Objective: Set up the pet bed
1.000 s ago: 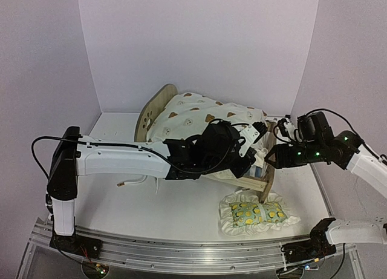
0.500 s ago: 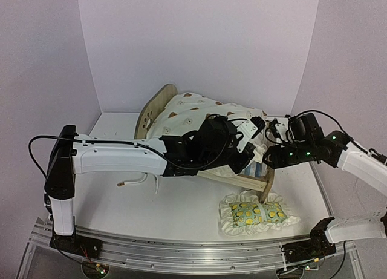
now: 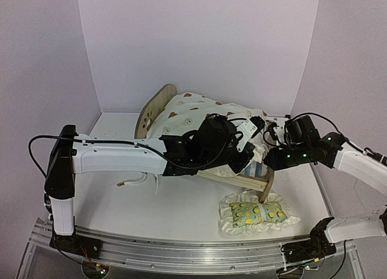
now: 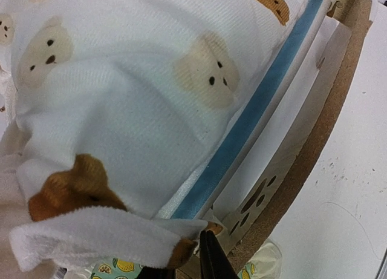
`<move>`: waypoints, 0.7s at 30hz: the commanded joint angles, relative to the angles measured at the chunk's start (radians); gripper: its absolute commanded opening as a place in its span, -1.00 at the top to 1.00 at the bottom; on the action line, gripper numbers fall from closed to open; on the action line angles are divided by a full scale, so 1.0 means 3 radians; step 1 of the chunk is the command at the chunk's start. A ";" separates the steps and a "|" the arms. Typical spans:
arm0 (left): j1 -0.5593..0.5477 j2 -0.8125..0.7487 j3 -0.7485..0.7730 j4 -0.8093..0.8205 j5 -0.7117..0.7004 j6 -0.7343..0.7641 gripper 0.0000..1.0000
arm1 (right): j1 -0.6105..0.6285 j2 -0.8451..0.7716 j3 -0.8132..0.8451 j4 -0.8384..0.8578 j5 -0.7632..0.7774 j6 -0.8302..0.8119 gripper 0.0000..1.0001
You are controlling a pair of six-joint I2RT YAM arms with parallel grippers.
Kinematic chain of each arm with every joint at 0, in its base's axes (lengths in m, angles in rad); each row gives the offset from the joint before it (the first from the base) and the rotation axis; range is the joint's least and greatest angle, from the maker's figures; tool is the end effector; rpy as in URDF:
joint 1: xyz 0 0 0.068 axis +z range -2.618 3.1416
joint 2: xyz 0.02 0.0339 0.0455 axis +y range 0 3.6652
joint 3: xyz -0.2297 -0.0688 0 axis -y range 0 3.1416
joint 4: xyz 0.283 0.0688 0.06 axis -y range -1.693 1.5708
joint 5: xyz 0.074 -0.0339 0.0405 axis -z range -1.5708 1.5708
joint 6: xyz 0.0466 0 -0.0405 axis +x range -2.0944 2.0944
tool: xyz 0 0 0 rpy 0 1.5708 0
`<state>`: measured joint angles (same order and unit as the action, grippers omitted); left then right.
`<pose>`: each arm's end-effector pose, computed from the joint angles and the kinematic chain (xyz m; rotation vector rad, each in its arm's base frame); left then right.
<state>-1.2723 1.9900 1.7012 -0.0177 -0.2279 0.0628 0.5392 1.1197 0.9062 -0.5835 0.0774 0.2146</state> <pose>0.1617 -0.4898 0.2642 1.0563 1.5985 -0.6153 0.2536 0.1475 0.2327 -0.3477 2.3561 0.2713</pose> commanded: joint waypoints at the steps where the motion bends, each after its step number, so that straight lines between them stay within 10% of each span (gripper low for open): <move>1: 0.0021 -0.0227 0.0042 0.0137 0.0047 0.0027 1.00 | 0.0013 -0.0156 -0.0001 0.0084 0.0033 0.0025 0.68; 6: 0.0031 -0.0221 0.0041 0.0147 0.0059 0.0025 1.00 | 0.0013 -0.0139 -0.0022 0.0084 0.0053 0.0006 1.00; 21: 0.0067 -0.0168 0.0048 0.0145 0.0052 0.0027 1.00 | 0.0013 -0.0250 0.0384 -0.0251 -0.0813 0.0419 1.00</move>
<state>-1.2614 1.9900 1.7012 -0.0174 -0.2129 0.0624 0.5392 1.0716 0.9311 -0.6209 -0.0131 0.2718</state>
